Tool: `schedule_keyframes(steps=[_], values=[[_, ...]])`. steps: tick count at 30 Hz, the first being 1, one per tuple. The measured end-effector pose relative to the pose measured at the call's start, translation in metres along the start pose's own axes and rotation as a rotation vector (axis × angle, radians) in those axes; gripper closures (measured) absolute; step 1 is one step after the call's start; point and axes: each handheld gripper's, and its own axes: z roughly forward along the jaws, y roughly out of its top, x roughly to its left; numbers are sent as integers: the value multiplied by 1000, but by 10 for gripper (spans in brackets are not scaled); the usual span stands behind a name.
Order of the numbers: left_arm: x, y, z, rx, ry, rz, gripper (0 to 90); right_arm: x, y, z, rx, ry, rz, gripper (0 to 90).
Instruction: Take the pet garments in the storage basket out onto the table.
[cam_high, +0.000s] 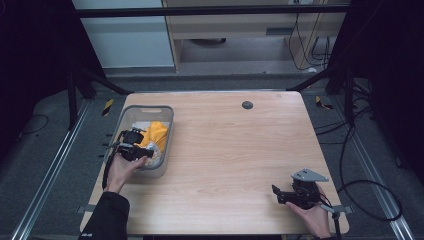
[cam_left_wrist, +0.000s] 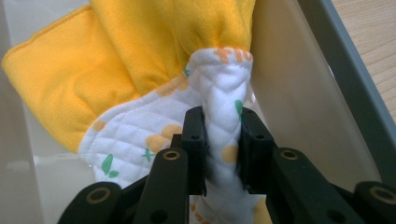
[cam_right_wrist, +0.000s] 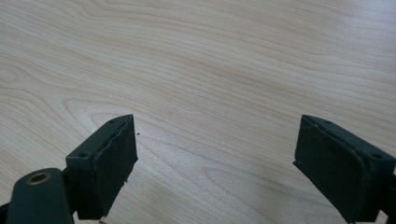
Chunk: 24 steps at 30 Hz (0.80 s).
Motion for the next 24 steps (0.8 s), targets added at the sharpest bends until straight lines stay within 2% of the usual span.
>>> schedule_keyframes(steps=[8, 18, 24], values=[[-1, 2, -4, 8, 11, 3, 793, 0, 0, 0, 1, -2, -5, 128], [3, 2, -23, -42, 24, -5, 806, 0, 0, 0, 2, -3, -3, 128], [5, 2, -31, -55, 37, -3, 811, 0, 0, 0, 3, -4, -5, 128]])
